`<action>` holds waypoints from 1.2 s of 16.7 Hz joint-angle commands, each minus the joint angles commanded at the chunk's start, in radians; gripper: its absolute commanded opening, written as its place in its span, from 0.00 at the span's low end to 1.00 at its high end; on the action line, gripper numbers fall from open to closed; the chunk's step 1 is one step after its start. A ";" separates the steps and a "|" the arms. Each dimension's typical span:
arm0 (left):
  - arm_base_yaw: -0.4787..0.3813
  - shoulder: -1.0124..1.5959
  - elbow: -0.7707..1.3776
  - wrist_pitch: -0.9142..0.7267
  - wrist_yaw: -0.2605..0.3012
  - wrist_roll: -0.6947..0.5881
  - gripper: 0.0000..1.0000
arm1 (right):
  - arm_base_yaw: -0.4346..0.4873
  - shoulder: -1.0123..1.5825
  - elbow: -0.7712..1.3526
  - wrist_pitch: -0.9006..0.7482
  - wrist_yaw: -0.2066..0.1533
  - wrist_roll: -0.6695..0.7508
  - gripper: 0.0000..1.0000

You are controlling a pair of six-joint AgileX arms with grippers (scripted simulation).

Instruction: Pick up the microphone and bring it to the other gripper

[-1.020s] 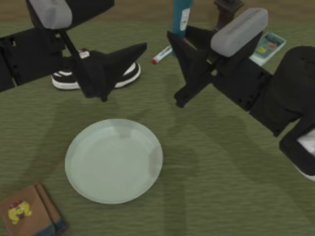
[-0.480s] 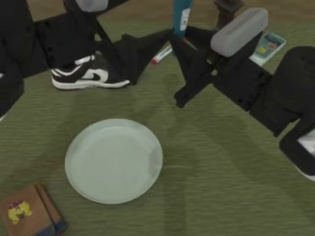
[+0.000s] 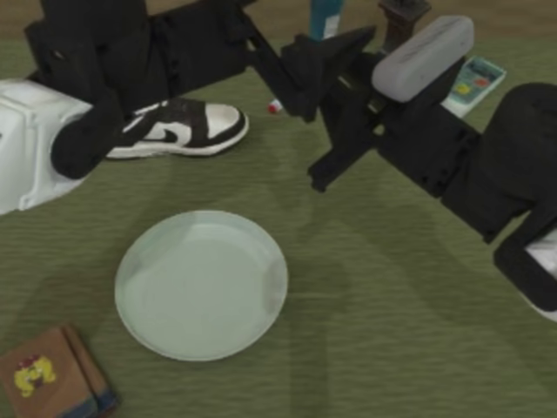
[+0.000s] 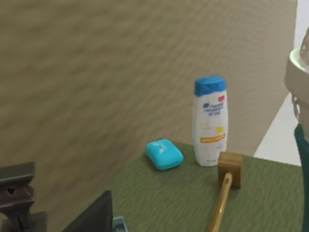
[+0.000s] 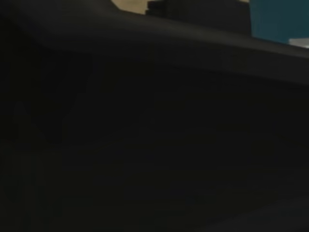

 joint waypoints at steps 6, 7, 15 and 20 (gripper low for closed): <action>0.000 0.000 0.000 0.000 0.000 0.000 0.70 | 0.000 0.000 0.000 0.000 0.000 0.000 0.00; 0.000 0.000 0.000 0.000 0.000 0.000 0.62 | 0.000 0.000 0.000 0.000 0.000 0.000 0.00; 0.000 0.000 0.000 0.000 0.000 0.000 0.02 | 0.000 0.000 0.000 0.000 0.000 0.000 0.00; 0.000 0.000 0.000 0.000 0.000 0.000 0.00 | 0.000 0.000 0.000 0.000 0.000 0.000 0.00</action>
